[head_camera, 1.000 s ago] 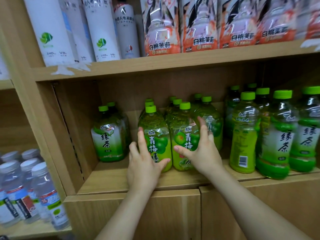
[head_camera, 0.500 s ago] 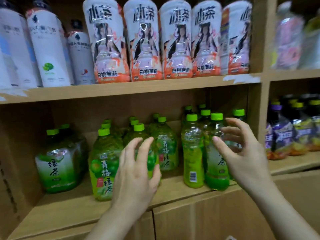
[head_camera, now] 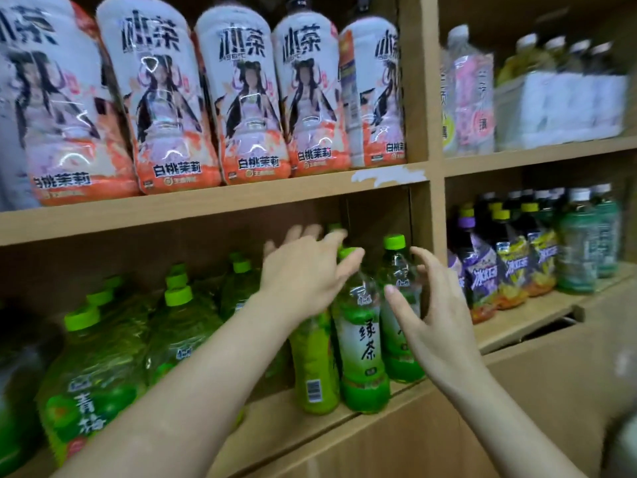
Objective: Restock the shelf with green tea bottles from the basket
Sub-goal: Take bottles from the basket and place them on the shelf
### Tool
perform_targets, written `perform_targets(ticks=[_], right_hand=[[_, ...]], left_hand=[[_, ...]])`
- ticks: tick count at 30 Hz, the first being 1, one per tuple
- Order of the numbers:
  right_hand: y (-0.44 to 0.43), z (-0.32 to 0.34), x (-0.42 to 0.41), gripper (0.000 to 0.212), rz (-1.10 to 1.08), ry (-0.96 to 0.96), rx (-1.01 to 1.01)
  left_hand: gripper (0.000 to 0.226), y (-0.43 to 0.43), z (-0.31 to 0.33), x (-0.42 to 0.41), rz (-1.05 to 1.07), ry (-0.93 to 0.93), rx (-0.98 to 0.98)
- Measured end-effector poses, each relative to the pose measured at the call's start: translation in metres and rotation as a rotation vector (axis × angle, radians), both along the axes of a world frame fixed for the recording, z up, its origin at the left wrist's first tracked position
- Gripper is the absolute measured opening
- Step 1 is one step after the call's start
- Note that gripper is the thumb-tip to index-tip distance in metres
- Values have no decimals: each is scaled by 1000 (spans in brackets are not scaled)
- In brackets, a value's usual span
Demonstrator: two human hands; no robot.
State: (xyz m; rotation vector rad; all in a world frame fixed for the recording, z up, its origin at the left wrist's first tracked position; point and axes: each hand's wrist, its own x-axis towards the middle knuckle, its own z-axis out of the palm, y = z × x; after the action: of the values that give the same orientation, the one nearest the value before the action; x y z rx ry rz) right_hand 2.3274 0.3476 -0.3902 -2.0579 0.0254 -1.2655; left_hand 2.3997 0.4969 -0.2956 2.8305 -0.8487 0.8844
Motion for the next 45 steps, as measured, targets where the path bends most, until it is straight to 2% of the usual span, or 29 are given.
perform_targets(ticks=[3, 5, 7, 9, 15, 19, 22, 25, 27, 30, 33, 35, 37, 40, 42, 45], right_hand=[[22, 5, -7, 80, -1, 158, -156], [34, 0, 2, 89, -74, 300, -257], [43, -5, 10, 93, -124, 325, -294], [48, -6, 16, 94, -115, 293, -280], [77, -2, 29, 96, 132, 342, -216], [89, -6, 40, 96, 195, 325, -174], [81, -13, 34, 94, 201, 303, -133], [49, -13, 17, 78, -17, 12, -64], [18, -12, 15, 73, -197, -129, -3], [-9, -9, 23, 85, -255, -28, 8], [-11, -13, 34, 90, -258, 96, -125], [-13, -17, 39, 90, -271, 145, -175], [-17, -19, 43, 89, -243, 177, -182], [-25, -16, 49, 87, -105, 198, -128], [-29, -12, 53, 88, 12, 234, -41], [-35, -11, 55, 87, 91, 292, 44]], left_hand=[[60, 14, 7, 9, -92, 183, 2], [45, 22, 8, 4, -183, 199, 54], [39, 30, 10, 2, -224, 229, 47], [53, 40, 13, 3, -218, 254, -53], [65, 72, 6, 11, -58, 197, -174], [52, 83, 1, 18, 53, 106, -89], [47, 74, 5, 13, 49, -22, -47], [35, 59, 14, -6, -138, -214, -164], [31, 40, 19, -18, -245, -229, -145], [35, 3, 16, -17, -229, -165, 7], [42, -26, 8, -3, -92, -91, 176], [46, -36, 8, 5, -14, -15, 212], [45, -36, 10, 3, -6, -39, 171], [35, -29, -5, -20, -201, -227, 16], [35, -28, -34, -38, -297, -154, -95], [49, -29, -72, -46, -215, -26, -164]])
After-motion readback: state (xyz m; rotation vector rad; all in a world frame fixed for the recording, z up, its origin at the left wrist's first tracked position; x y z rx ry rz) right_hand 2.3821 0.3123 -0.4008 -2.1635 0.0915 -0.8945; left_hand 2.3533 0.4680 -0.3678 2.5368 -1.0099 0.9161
